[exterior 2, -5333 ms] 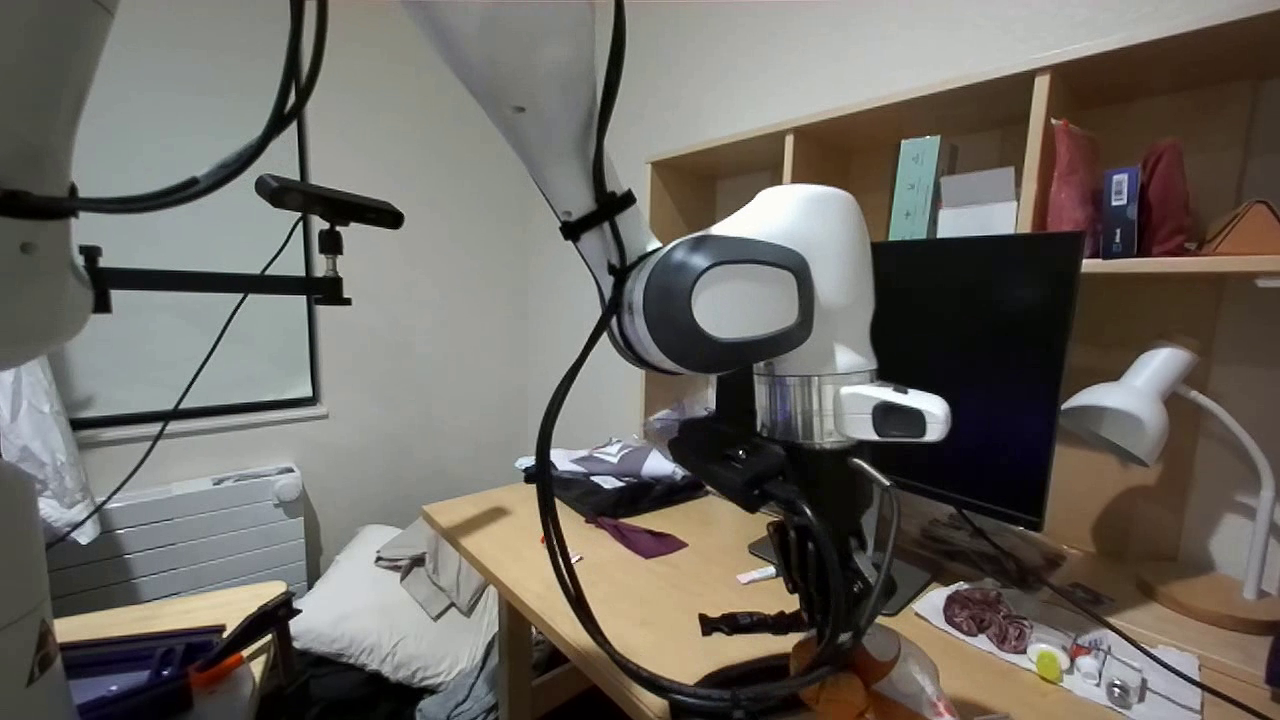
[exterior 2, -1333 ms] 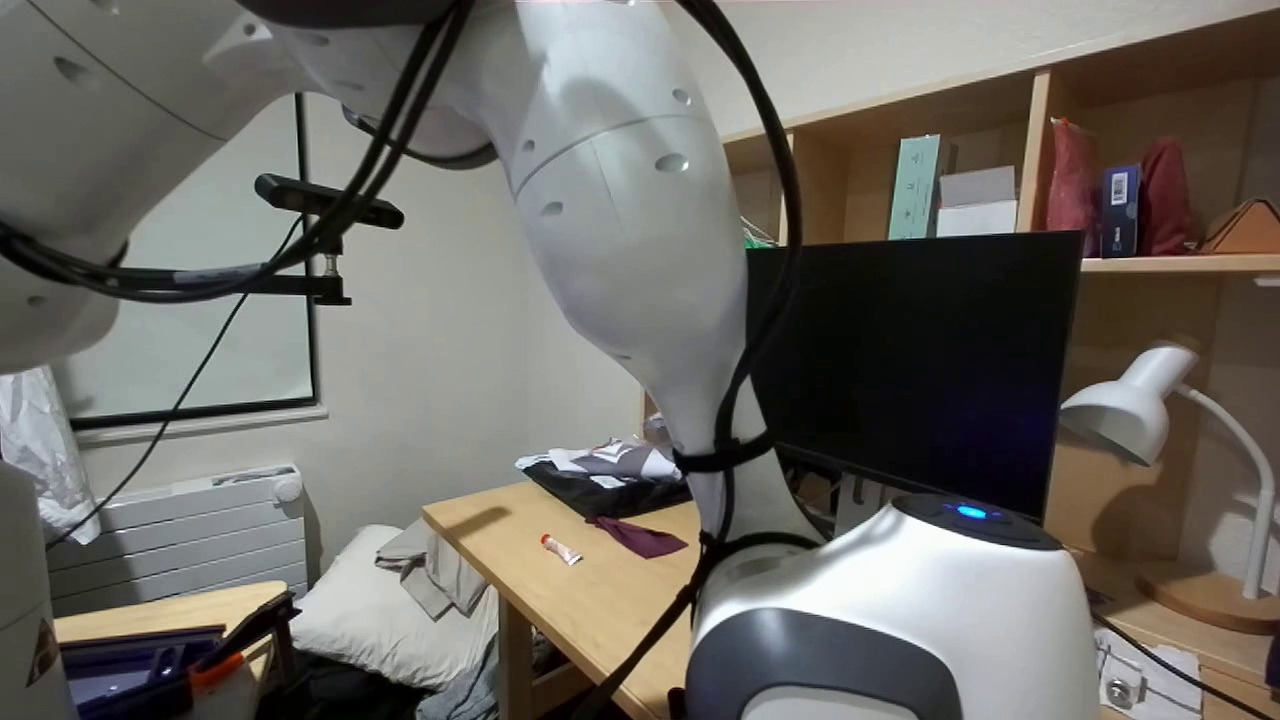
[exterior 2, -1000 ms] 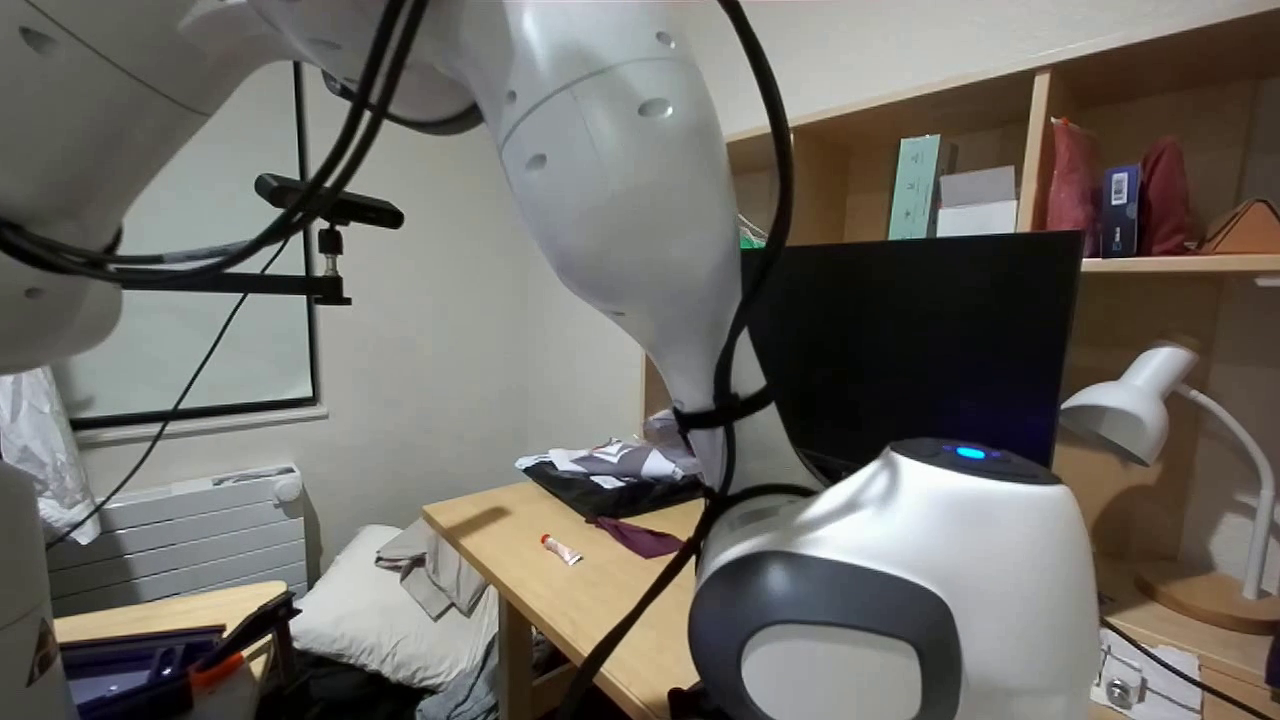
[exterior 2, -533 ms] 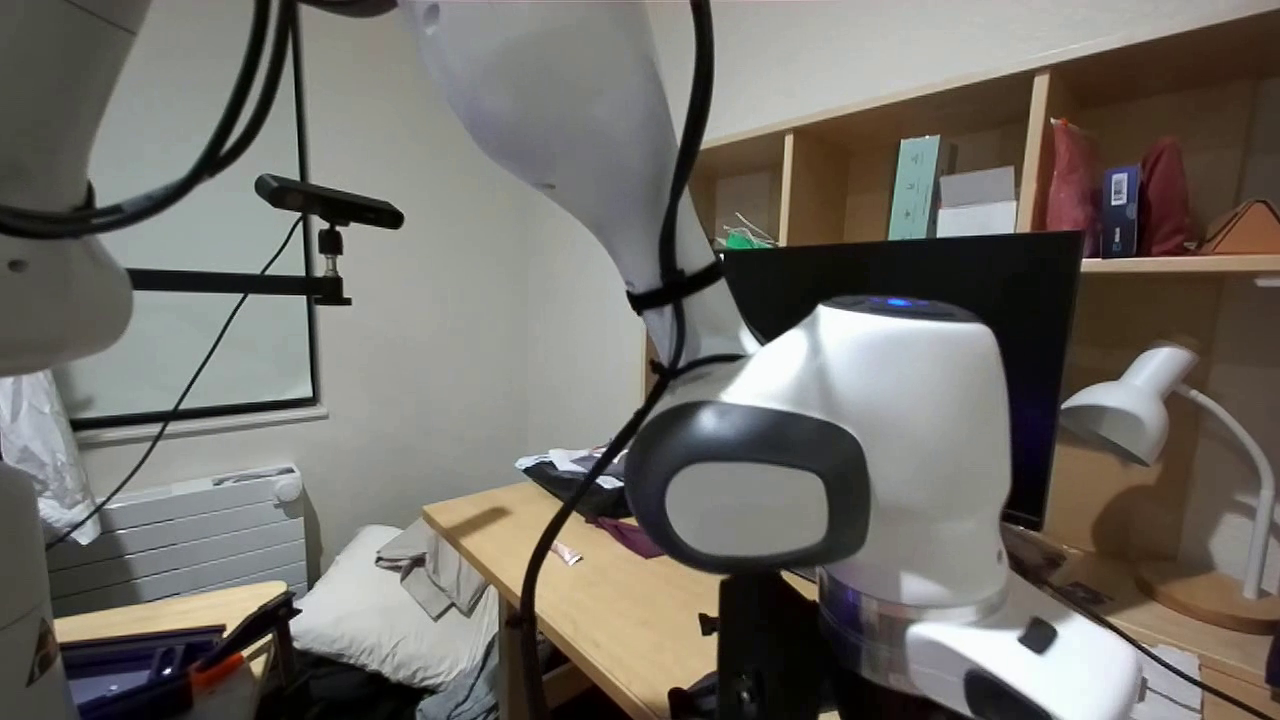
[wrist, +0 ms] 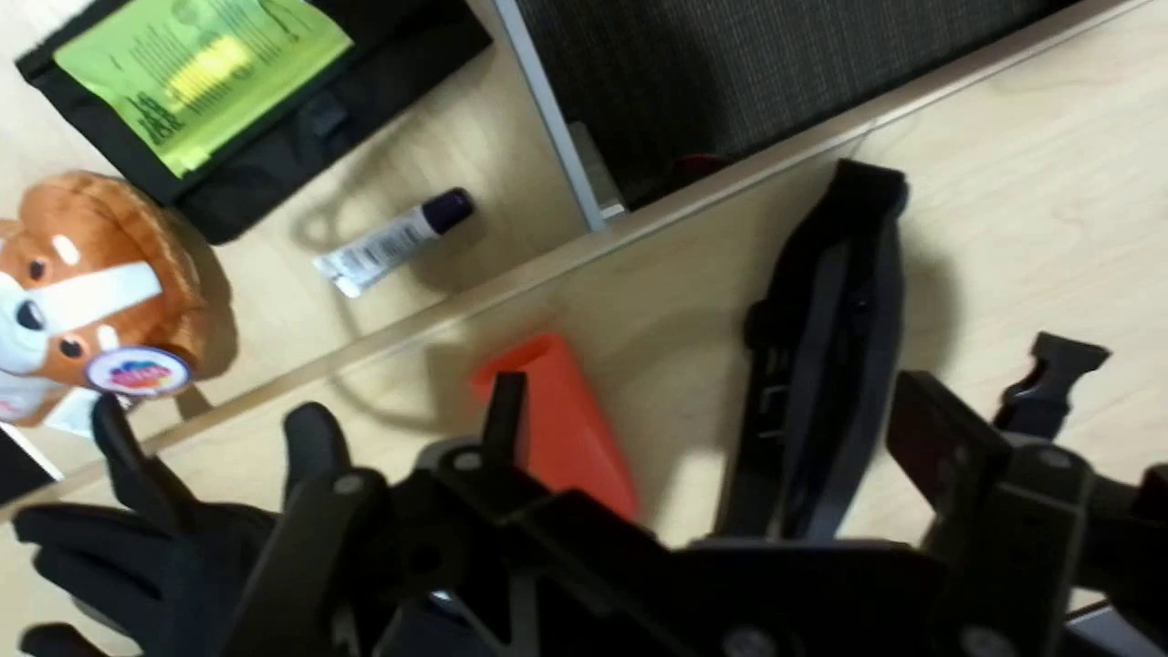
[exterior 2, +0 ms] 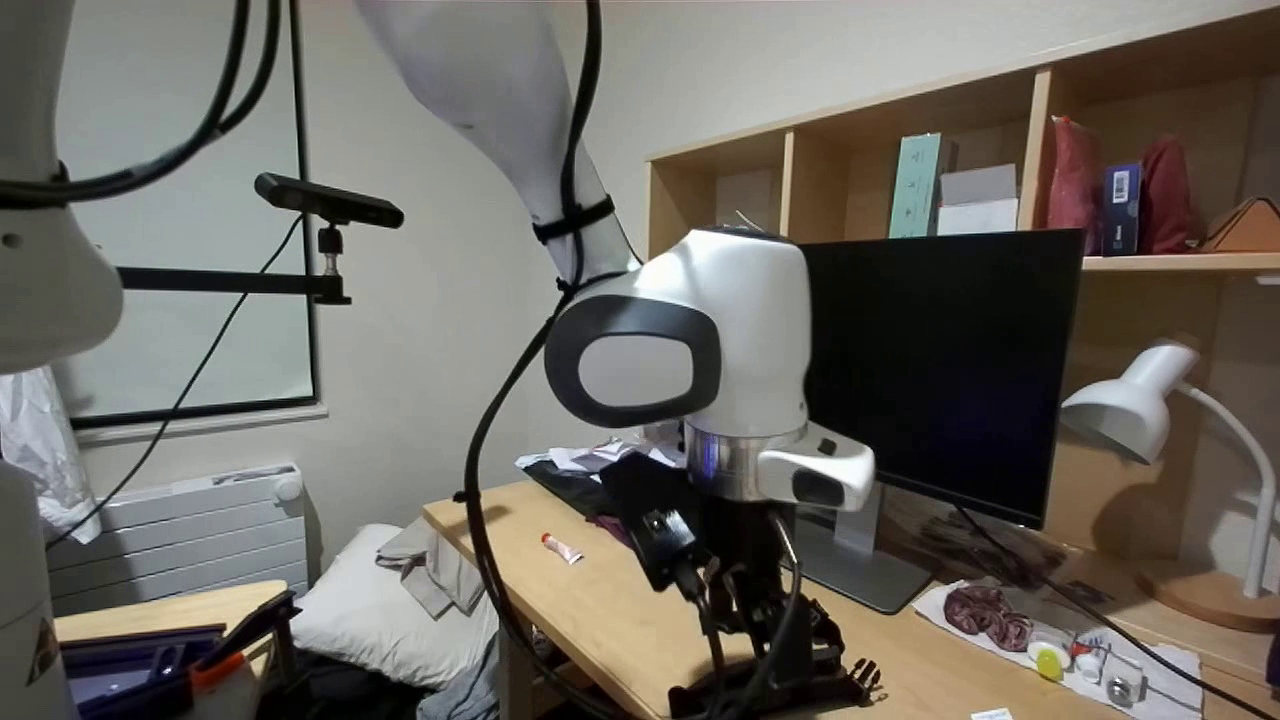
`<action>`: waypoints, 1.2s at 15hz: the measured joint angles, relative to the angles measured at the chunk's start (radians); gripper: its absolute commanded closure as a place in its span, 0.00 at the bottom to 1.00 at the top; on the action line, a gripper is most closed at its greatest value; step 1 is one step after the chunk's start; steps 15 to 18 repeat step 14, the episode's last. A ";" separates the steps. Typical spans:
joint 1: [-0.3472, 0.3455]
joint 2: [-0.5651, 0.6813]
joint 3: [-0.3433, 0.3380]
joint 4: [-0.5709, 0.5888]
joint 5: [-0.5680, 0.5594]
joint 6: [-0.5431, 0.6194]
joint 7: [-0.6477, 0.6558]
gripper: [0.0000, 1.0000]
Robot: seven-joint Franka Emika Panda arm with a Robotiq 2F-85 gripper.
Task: Move the white tube to the left then put the brown doll on the open drawer
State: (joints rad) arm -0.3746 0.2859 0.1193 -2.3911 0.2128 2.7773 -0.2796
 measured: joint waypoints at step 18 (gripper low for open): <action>0.195 -0.194 -0.040 -0.088 -0.044 -0.027 -0.382 0.00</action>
